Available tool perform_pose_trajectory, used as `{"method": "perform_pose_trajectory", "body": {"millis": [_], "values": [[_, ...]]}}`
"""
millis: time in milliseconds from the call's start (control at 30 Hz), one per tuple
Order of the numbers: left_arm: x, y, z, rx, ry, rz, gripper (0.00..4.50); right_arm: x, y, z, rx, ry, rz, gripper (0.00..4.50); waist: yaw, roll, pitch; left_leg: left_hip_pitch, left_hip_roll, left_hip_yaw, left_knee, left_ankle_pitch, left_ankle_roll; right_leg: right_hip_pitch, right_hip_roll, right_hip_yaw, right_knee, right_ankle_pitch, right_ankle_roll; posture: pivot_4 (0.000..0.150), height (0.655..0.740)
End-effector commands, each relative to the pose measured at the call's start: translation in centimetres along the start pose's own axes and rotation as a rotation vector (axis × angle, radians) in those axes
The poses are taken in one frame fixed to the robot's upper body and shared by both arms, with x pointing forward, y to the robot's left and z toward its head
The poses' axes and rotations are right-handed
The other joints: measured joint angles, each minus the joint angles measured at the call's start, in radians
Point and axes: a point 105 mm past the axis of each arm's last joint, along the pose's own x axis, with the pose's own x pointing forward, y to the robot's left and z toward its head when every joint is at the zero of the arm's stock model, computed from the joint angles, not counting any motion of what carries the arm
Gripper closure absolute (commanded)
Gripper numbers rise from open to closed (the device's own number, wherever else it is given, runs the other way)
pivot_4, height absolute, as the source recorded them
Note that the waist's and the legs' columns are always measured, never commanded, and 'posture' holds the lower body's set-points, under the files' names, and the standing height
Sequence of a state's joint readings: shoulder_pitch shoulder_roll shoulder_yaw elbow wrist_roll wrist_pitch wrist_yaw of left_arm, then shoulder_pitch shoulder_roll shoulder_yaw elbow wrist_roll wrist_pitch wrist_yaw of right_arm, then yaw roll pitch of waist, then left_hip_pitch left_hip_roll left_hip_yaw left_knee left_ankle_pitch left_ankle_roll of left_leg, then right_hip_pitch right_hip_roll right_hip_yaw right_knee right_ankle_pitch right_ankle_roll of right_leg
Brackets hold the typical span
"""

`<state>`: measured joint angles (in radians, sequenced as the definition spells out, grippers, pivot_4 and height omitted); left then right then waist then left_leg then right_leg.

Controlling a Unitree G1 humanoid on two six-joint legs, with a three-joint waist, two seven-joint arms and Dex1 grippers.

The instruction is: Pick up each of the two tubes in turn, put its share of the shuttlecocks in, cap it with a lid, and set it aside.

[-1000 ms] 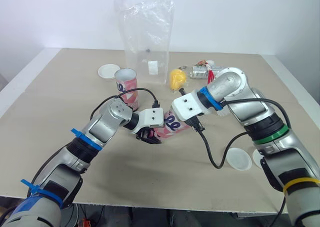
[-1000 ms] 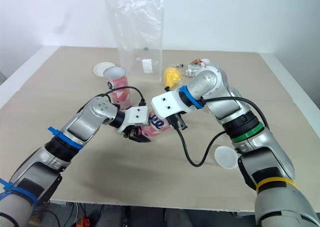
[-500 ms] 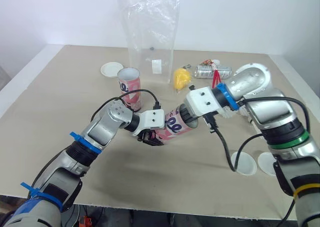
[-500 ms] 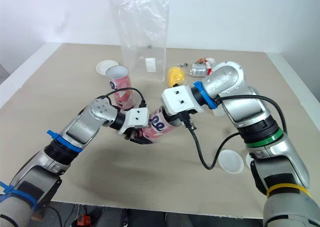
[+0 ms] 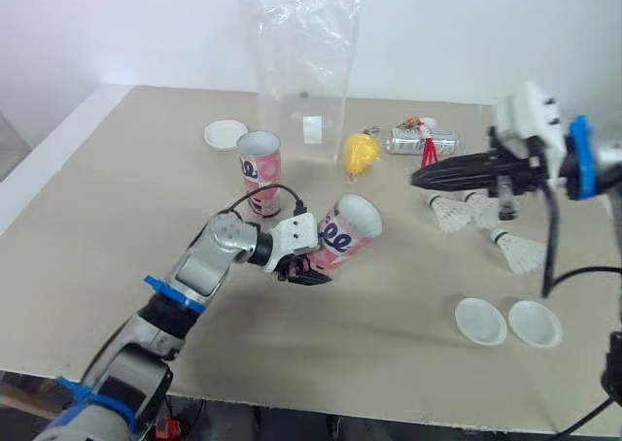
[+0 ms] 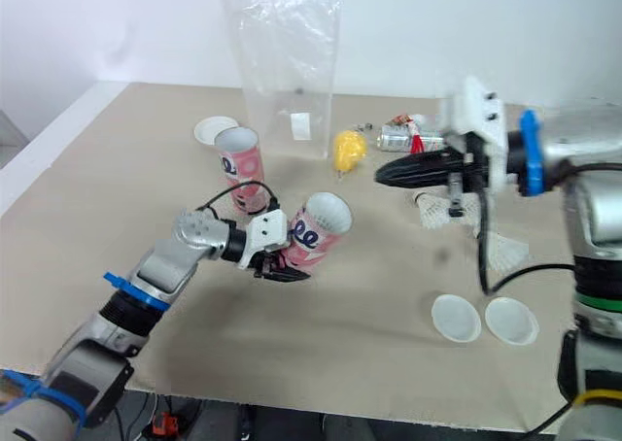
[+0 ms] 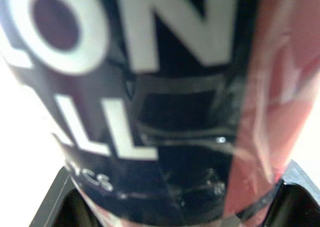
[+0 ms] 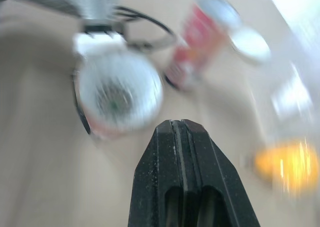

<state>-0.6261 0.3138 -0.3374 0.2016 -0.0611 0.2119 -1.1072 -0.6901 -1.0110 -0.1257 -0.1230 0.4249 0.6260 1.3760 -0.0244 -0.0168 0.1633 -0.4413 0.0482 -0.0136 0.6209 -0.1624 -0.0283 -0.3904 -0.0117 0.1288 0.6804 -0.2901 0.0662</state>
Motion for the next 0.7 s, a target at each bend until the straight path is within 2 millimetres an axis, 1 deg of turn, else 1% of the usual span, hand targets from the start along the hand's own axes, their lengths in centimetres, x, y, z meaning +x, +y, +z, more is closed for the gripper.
{"method": "perform_pose_trajectory", "body": {"millis": [33, 100, 167, 300, 333, 400, 467, 500, 533, 600, 633, 700], "values": [[0.1, 0.0, 1.4, 0.026, -0.151, 0.041, 1.56, -1.1, 1.1, 0.0, 0.017, 0.001, -0.042, 4.45, 0.0, 0.001, 0.001, 0.0, 0.0, 0.0, 0.0, 0.0, 0.0, 0.0, 0.0, 0.0, 0.0, 0.0, 0.0, 0.15, 0.74], [0.5, -0.6, 1.7, 0.005, -0.257, 0.051, 1.56, -1.5, 2.4, -2.3, 0.1, 0.048, -0.068, 4.45, 0.003, 0.001, 0.001, -0.001, 0.0, -0.001, -0.001, 0.0, 0.0, -0.001, 0.001, -0.001, 0.0, 0.0, 0.0, 0.15, 0.74], [0.9, -0.9, 1.8, 0.0, -0.309, 0.063, 1.56, -1.7, 3.2, -3.6, 0.151, 0.069, -0.093, 4.45, 0.003, 0.001, 0.001, -0.001, -0.001, -0.003, -0.001, -0.001, -0.001, 0.0, 0.0, -0.002, 0.0, -0.001, 0.001, 0.15, 0.74], [1.9, -1.0, 1.7, -0.009, -0.354, 0.081, 1.56, -2.2, 4.3, -5.3, 0.214, 0.109, -0.116, 4.45, 0.001, 0.002, 0.002, -0.001, -0.001, -0.004, 0.0, -0.001, 0.0, 0.001, 0.0, -0.002, 0.0, -0.001, 0.002, 0.15, 0.74], [2.2, -1.2, 1.8, -0.002, -0.361, 0.081, 1.56, -2.5, 4.5, -5.9, 0.224, 0.14, -0.122, 4.45, 0.0, 0.002, 0.002, -0.001, -0.001, -0.004, 0.001, 0.0, -0.001, 0.001, 0.001, -0.002, 0.0, -0.003, 0.006, 0.15, 0.74], [2.5, -1.3, 2.0, 0.007, -0.375, 0.076, 1.56, -3.0, 4.8, -6.8, 0.237, 0.185, -0.125, 4.45, 0.0, 0.002, 0.002, -0.001, -0.002, -0.004, 0.001, 0.0, -0.001, 0.002, 0.001, -0.002, 0.0, -0.003, 0.008, 0.15, 0.74], [3.0, -1.4, 2.3, 0.001, -0.389, 0.077, 1.56, -3.8, 5.1, -7.9, 0.277, 0.245, -0.125, 3.85, -0.001, 0.002, 0.002, -0.001, -0.002, -0.004, 0.003, 0.0, -0.001, 0.002, 0.001, -0.001, 0.0, -0.002, 0.009, 0.15, 0.74], [3.3, -1.8, 2.1, 0.011, -0.38, 0.06, 1.56, -4.4, 5.4, -8.8, 0.286, 0.303, -0.116, 3.4, -0.001, 0.002, 0.002, -0.001, -0.002, -0.004, 0.003, 0.0, -0.001, 0.002, 0.001, -0.001, 0.0, -0.002, 0.009, 0.15, 0.74], [3.5, -2.2, 1.8, 0.027, -0.366, 0.042, 1.56, -4.8, 5.6, -9.6, 0.299, 0.355, -0.106, 3.16, -0.001, 0.003, 0.002, -0.001, -0.002, -0.004, 0.003, 0.0, -0.001, 0.002, 0.001, -0.001, 0.0, -0.002, 0.009, 0.15, 0.74], [3.7, -2.7, 1.4, 0.047, -0.348, 0.015, 1.56, -5.3, 6.0, -10.5, 0.303, 0.408, -0.088, 2.1, -0.001, 0.002, 0.002, 0.0, -0.002, -0.004, 0.003, 0.0, -0.001, 0.003, 0.0, -0.001, 0.0, -0.003, 0.009, 0.15, 0.74], [3.7, -2.9, 1.3, 0.054, -0.345, 0.008, 1.56, -5.4, 6.0, -10.7, 0.307, 0.416, -0.087, 1.66, -0.002, 0.002, 0.002, -0.001, -0.002, -0.004, 0.003, 0.0, -0.001, 0.002, 0.0, -0.001, 0.0, -0.003, 0.009, 0.15, 0.74], [3.8, -2.9, 1.2, 0.05, -0.346, 0.004, 1.56, -5.4, 5.9, -11.1, 0.316, 0.425, -0.087, 0.62, -0.007, 0.002, 0.002, 0.0, -0.002, -0.004, 0.003, 0.0, -0.001, 0.002, 0.001, -0.001, 0.0, -0.003, 0.009, 0.15, 0.74]]}}
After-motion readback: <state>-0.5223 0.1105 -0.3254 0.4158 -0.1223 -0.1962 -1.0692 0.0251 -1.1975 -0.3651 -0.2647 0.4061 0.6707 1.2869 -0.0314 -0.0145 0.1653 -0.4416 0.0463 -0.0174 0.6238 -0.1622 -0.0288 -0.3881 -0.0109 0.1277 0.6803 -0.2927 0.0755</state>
